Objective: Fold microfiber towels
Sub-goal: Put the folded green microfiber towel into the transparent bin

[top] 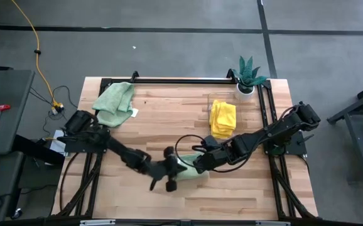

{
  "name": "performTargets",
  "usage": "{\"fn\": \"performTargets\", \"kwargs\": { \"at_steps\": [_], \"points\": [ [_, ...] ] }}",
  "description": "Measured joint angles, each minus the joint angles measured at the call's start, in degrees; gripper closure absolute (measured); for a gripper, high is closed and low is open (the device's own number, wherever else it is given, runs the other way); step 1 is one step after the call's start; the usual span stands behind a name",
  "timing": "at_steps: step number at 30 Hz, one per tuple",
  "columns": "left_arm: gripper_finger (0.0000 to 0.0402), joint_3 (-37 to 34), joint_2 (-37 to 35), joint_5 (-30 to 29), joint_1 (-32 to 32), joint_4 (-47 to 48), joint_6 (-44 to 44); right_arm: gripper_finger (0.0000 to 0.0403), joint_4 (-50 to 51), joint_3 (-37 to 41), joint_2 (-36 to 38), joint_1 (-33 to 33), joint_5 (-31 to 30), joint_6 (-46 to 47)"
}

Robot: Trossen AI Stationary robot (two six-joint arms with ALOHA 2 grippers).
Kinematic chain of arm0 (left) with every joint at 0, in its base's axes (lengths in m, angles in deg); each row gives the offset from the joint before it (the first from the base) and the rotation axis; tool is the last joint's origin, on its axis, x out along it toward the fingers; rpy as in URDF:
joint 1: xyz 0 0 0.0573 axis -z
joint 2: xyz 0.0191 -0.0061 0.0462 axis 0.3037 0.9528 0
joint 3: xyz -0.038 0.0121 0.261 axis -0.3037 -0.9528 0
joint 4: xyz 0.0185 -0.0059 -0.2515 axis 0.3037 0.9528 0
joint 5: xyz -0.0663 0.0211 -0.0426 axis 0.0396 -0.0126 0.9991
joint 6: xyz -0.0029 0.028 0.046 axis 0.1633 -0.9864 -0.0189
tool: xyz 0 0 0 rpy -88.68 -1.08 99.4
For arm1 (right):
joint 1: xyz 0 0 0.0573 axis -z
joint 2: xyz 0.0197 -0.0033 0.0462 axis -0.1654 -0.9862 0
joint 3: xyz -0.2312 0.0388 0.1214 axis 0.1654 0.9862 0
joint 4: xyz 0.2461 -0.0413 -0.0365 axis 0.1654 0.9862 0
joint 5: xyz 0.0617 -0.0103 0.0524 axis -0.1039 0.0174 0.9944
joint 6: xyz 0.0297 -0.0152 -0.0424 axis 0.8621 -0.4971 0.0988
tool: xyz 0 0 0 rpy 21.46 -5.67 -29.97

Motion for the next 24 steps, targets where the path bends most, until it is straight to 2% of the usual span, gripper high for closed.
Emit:
{"fn": "performTargets", "kwargs": {
  "at_steps": [4, 10, 18, 20, 24],
  "points": [
    [0.0402, 0.4, 1.4, 4.6, -1.9, 5.6, 3.2, 0.0153, 0.1, 0.0, 0.0, 0.0, 0.0, 0.3],
    [0.0401, 0.3, 1.4, 4.4, -0.1, 20.2, 0.6, 0.0153, 0.8, 0.0, 0.0, 0.0, 0.6, 1.4],
    [0.0401, -0.8, 1.3, 1.9, -0.3, 22.6, -0.4, 0.0153, 3.4, 2.3, -0.5, -0.5, 5.7, 11.4],
    [0.0401, -0.8, 1.3, 1.9, -0.5, 22.8, -0.5, 0.0153, -0.4, 5.3, -0.8, -0.9, 6.2, 13.5],
    [0.0401, -0.8, 1.3, 1.9, -0.5, 22.9, -1.3, 0.0153, -16.0, 13.7, -1.0, -1.6, 5.0, 17.8]
  ]
}}
